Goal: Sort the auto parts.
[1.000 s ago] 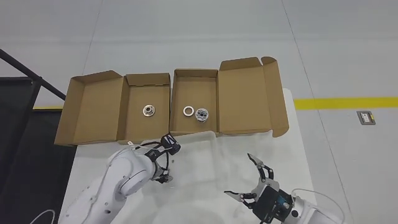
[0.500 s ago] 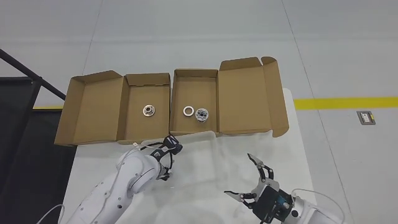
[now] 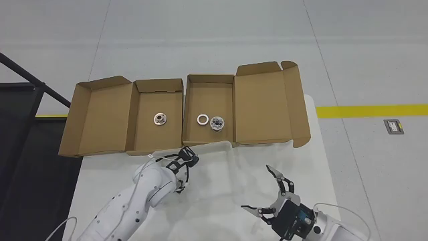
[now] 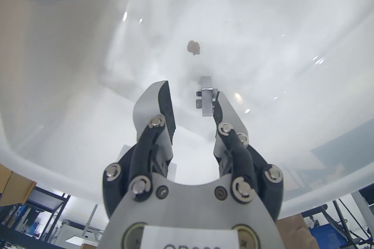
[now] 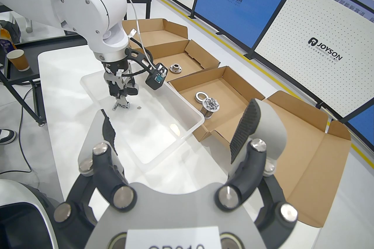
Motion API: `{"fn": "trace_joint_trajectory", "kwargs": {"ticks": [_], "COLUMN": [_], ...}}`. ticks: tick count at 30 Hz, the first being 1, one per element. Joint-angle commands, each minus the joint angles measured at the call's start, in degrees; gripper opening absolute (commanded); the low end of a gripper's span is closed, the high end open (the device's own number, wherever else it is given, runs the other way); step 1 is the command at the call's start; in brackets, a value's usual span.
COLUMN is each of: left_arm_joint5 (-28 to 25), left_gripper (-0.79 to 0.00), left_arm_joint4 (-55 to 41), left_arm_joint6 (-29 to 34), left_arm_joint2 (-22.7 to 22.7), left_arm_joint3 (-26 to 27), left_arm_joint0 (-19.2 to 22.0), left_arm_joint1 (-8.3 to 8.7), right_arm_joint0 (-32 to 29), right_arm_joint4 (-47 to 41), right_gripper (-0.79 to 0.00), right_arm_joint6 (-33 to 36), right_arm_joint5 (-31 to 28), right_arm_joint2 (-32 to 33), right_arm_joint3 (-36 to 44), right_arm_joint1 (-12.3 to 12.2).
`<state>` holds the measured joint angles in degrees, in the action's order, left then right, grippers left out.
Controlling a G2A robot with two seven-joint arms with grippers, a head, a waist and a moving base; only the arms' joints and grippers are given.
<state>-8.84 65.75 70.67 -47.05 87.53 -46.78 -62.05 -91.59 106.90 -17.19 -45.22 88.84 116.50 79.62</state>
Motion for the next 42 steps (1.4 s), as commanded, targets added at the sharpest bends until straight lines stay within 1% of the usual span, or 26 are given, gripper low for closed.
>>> {"fn": "trace_joint_trajectory", "kwargs": {"ticks": [1,3,6,7,9,10,11,12,13,17,20,25,30,33,35,36,38,39,40,42], "left_arm_joint5": [-0.1,-0.2,-0.3,-0.4,-0.5,-0.5,-0.5,-0.5,-0.6,-0.6,-0.7,-1.4,-2.1,-2.5,-2.7,-2.7,-3.1,-3.1,-3.1,-1.6], "left_gripper": [-0.419,-0.422,-0.489,-0.536,-0.585,-0.622,-0.674,-0.745,-0.782,-0.785,-0.785,-0.785,-0.785,-0.785,-0.785,-0.785,-0.785,-0.785,-0.785,-0.785], "left_arm_joint4": [-0.1,-0.2,-1.1,-1.2,-1.4,-1.4,-1.4,-1.5,-1.5,-1.1,-1.4,-2.7,-2.3,-2.1,-1.1,-0.6,-1.4,-1.8,-1.6,0.5], "left_arm_joint6": [-0.2,-0.4,-1.0,-1.1,-1.3,-1.3,-1.4,-1.5,-1.5,-1.3,-1.2,-0.8,-2.2,-6.7,-10.1,-11.7,-16.9,-18.2,-20.8,-24.0], "left_arm_joint2": [0.2,0.3,0.3,0.3,0.4,0.4,0.4,0.4,0.4,0.0,-1.5,-7.2,-15.2,-21.4,-25.4,-26.7,-30.3,-31.4,-33.3,-35.0], "left_arm_joint3": [-0.8,-1.4,-2.3,-2.6,-3.0,-3.2,-3.3,-3.4,-3.4,-3.1,-1.1,4.8,13.3,17.6,18.9,19.3,19.4,19.0,18.7,17.6], "left_arm_joint0": [0.2,0.4,0.7,0.8,1.0,1.0,1.1,1.1,1.1,1.1,0.4,-2.3,-6.5,-9.5,-11.2,-11.7,-13.4,-13.8,-14.2,-14.6], "left_arm_joint1": [-0.23,-0.45,-0.79,-0.89,-1.08,-1.16,-1.25,-1.33,-1.41,-1.50,-1.25,0.09,1.85,2.84,3.42,3.57,3.91,4.00,4.15,4.26], "right_arm_joint0": [0.0,0.0,0.0,0.0,0.0,0.0,0.0,0.0,0.0,0.0,0.0,0.0,0.0,0.0,0.0,0.0,0.0,0.0,0.0,0.0], "right_arm_joint4": [0.0,0.0,0.0,0.0,0.0,0.0,0.0,0.0,0.0,0.0,0.0,0.0,0.0,0.0,0.0,0.0,0.0,0.0,0.0,0.0], "right_gripper": [0.000,0.000,0.000,0.000,0.000,0.000,0.000,0.000,0.000,0.000,0.000,0.000,0.000,0.000,0.000,0.000,0.000,0.000,0.000,0.000], "right_arm_joint6": [0.0,0.0,0.0,0.0,0.0,0.0,0.0,0.0,0.0,0.0,0.0,0.0,0.0,0.0,0.0,0.0,0.0,0.0,0.0,0.0], "right_arm_joint5": [0.0,0.0,0.0,0.0,0.0,0.0,0.0,0.0,0.0,0.0,0.0,0.0,0.0,0.0,0.0,0.0,0.0,0.0,0.0,0.0], "right_arm_joint2": [0.0,0.0,0.0,0.0,0.0,0.0,0.0,0.0,0.0,0.0,0.0,0.0,0.0,0.0,0.0,0.0,0.0,0.0,0.0,0.0], "right_arm_joint3": [0.0,0.0,0.0,0.0,0.0,0.0,0.0,0.0,0.0,0.0,0.0,0.0,0.0,0.0,0.0,0.0,0.0,0.0,0.0,0.0], "right_arm_joint1": [0.0,0.0,0.0,0.0,0.0,0.0,0.0,0.0,0.0,0.0,0.0,0.0,0.0,0.0,0.0,0.0,0.0,0.0,0.0,0.0]}}
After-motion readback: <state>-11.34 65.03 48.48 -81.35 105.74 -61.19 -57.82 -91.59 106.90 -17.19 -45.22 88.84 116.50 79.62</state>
